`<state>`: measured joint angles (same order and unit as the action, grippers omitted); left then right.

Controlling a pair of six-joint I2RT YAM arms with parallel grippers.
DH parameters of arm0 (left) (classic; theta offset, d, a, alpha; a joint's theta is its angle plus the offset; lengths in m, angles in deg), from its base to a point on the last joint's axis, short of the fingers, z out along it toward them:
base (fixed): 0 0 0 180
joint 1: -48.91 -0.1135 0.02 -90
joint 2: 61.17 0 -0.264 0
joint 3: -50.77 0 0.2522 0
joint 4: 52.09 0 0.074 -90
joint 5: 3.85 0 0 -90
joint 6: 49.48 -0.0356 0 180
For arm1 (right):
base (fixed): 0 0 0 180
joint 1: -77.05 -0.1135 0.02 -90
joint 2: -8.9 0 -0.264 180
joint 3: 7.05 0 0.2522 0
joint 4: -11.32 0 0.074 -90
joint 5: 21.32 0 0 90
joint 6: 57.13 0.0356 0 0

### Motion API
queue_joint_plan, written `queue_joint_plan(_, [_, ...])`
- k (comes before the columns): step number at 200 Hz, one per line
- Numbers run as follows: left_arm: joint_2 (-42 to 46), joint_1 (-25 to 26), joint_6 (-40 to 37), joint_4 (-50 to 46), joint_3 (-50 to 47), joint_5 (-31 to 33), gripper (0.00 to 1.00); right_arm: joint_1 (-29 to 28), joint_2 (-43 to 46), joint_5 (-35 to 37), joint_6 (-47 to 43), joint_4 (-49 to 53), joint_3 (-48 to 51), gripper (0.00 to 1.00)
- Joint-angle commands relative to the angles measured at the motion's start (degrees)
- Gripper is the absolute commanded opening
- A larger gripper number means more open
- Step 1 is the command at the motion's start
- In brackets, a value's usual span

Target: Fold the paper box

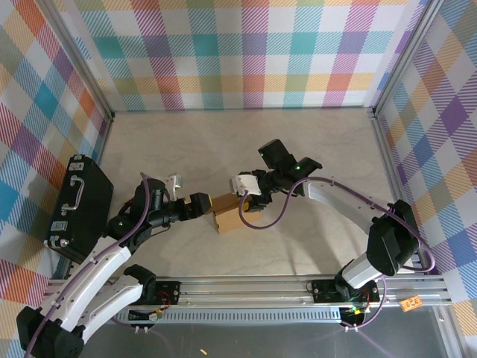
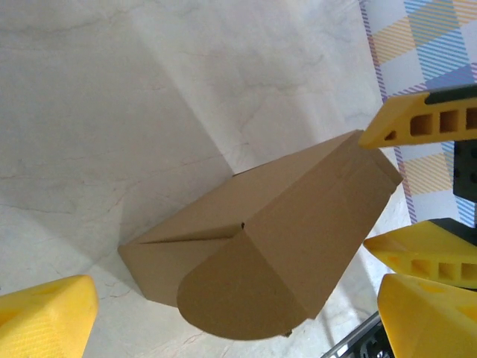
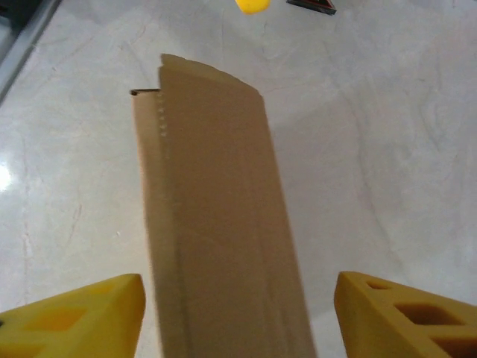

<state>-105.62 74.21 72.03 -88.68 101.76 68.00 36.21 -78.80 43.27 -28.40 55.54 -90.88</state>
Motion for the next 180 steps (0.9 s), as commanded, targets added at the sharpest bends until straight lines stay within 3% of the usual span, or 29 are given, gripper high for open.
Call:
queue_joint_plan(1, [0.1, -0.5, 0.0, 1.9, -0.3, 0.0, 0.96, 0.0, -0.9, -0.3, -1.7, -0.3, -0.8, 0.69])
queue_joint_plan(35, [0.3, -0.6, -0.1, 2.8, -1.1, -0.8, 0.95, 0.3, -5.1, -0.8, -0.3, 4.8, -6.1, 0.53])
queue_joint_plan(144, [3.1, -0.5, -0.6, 1.3, -0.3, 1.9, 0.95, 0.8, -7.3, 0.2, 7.0, 2.6, -9.3, 0.10])
queue_joint_plan(180, [4.1, -0.5, 0.6, 3.1, -1.2, 5.8, 0.93, 0.8, -6.8, 0.0, 6.5, 3.3, -8.9, 0.05])
